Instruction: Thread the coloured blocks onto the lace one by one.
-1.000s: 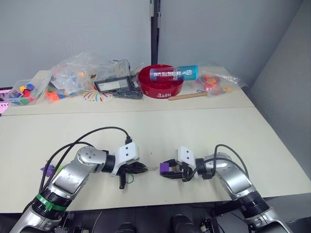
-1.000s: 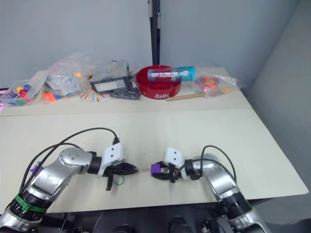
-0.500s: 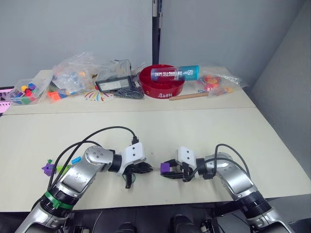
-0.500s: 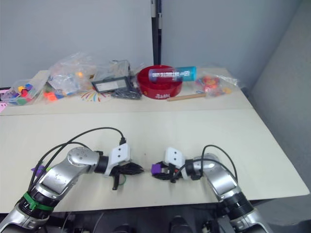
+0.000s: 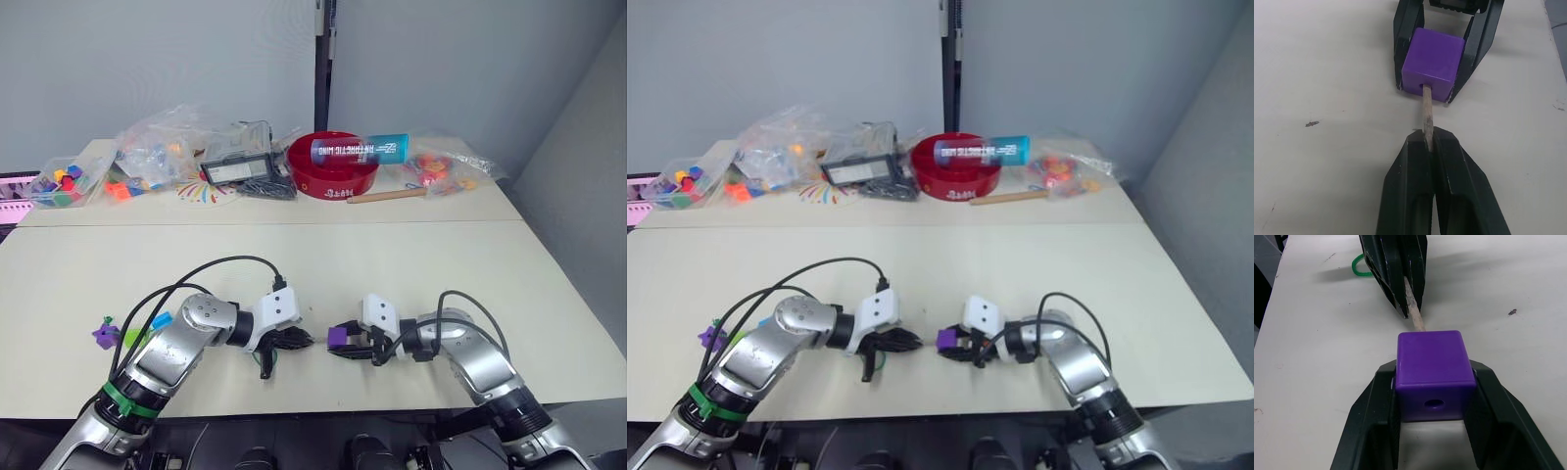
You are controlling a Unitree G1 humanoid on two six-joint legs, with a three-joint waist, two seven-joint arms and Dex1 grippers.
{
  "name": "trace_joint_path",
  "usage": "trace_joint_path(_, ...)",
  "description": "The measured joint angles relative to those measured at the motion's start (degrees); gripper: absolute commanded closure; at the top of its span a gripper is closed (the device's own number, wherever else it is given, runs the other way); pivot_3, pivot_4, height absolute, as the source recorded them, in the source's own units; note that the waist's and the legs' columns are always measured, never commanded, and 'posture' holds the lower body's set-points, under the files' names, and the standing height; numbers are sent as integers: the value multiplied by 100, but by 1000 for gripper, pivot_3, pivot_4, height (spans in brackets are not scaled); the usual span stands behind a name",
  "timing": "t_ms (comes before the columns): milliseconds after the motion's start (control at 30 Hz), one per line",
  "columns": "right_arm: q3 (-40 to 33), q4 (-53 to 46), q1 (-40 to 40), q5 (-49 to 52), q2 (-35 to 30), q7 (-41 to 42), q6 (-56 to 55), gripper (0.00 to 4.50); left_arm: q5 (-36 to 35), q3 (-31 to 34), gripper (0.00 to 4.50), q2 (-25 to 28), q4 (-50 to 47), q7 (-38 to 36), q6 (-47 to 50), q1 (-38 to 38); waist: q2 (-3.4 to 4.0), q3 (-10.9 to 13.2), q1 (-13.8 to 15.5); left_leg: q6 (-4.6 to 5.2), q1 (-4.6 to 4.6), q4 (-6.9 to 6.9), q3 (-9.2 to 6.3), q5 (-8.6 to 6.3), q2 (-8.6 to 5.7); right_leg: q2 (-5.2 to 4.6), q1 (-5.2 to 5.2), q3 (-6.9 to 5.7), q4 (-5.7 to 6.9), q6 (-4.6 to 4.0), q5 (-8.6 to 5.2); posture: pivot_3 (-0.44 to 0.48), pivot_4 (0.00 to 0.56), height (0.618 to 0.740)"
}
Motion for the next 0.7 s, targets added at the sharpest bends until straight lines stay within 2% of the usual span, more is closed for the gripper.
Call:
trace_joint_path(333, -71, 233, 170, 56, 251, -73, -383, 3282, -95, 198, 4500, 52, -40, -152, 69, 155, -1, 0, -101, 0, 6, -6, -1, 0, 3, 4, -1, 0, 2, -1, 0, 0, 150, 740)
trace_joint_path(700, -95, 1028, -48, 108, 284, 426, -1253, 3282, -98, 232, 4500, 77, -214, -167, -27, 383, -1, -1, -136, 1, 11, -11, 0, 0, 4, 4, 2, 1, 0, 0, -1, 0, 150, 740)
